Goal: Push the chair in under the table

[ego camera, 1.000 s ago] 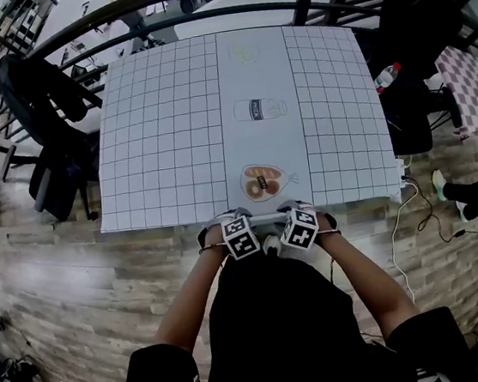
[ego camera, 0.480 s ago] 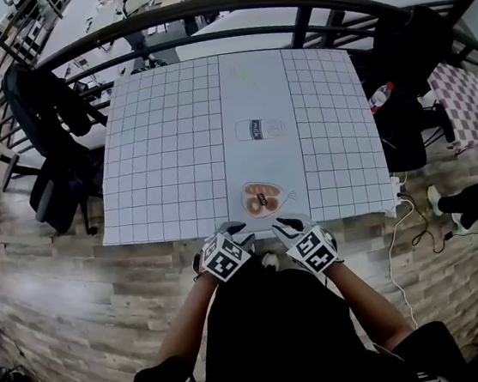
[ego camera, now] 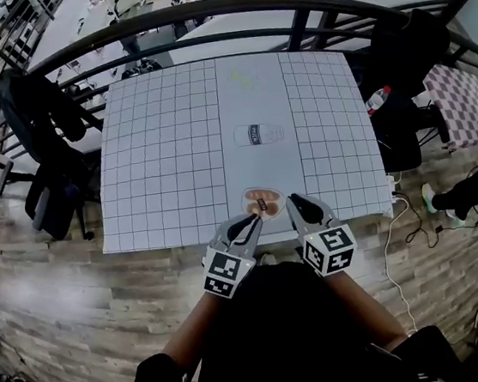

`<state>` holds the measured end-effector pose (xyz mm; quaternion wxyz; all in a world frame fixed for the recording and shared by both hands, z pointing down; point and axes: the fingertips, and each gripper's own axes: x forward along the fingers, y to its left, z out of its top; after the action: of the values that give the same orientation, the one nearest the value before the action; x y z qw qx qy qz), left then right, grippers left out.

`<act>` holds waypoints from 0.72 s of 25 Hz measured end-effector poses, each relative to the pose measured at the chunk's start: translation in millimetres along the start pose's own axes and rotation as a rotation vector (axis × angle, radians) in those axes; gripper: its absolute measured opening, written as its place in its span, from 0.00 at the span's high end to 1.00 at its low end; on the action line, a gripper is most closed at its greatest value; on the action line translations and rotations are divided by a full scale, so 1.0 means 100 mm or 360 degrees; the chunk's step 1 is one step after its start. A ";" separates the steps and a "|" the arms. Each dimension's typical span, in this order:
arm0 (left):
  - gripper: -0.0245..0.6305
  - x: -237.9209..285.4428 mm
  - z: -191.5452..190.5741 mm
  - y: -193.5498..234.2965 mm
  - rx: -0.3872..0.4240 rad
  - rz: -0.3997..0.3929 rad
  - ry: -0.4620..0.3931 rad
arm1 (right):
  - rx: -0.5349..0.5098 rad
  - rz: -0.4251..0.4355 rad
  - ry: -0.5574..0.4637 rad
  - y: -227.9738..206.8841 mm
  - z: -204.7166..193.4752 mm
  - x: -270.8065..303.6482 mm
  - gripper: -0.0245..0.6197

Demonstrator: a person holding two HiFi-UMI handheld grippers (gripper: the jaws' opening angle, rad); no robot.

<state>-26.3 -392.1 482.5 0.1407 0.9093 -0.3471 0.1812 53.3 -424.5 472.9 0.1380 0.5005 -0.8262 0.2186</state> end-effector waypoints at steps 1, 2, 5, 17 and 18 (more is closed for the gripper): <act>0.92 -0.02 0.09 0.03 -0.0007 0.0020 -0.0053 | 0.0073 -0.0039 -0.0074 -0.04 0.14 -0.04 0.93; 0.94 -0.03 0.17 0.06 -0.0019 0.0035 -0.0097 | 0.0123 -0.0058 -0.0141 -0.06 0.27 -0.07 0.95; 0.95 -0.13 0.37 0.14 -0.0066 0.0081 -0.0194 | 0.0120 -0.0004 -0.0292 0.05 0.54 -0.16 0.96; 0.95 -0.32 0.95 0.45 0.0036 0.0307 -0.0501 | -0.0206 -0.0094 -0.0471 0.26 0.78 -0.05 0.97; 0.95 -0.33 0.98 0.47 0.0039 0.0310 -0.0518 | -0.0223 -0.0105 -0.0490 0.27 0.81 -0.04 0.97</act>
<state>-58.8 -444.3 387.4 0.0534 0.8904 -0.4495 0.0487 30.4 -450.8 394.9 0.0515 0.5442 -0.8339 0.0765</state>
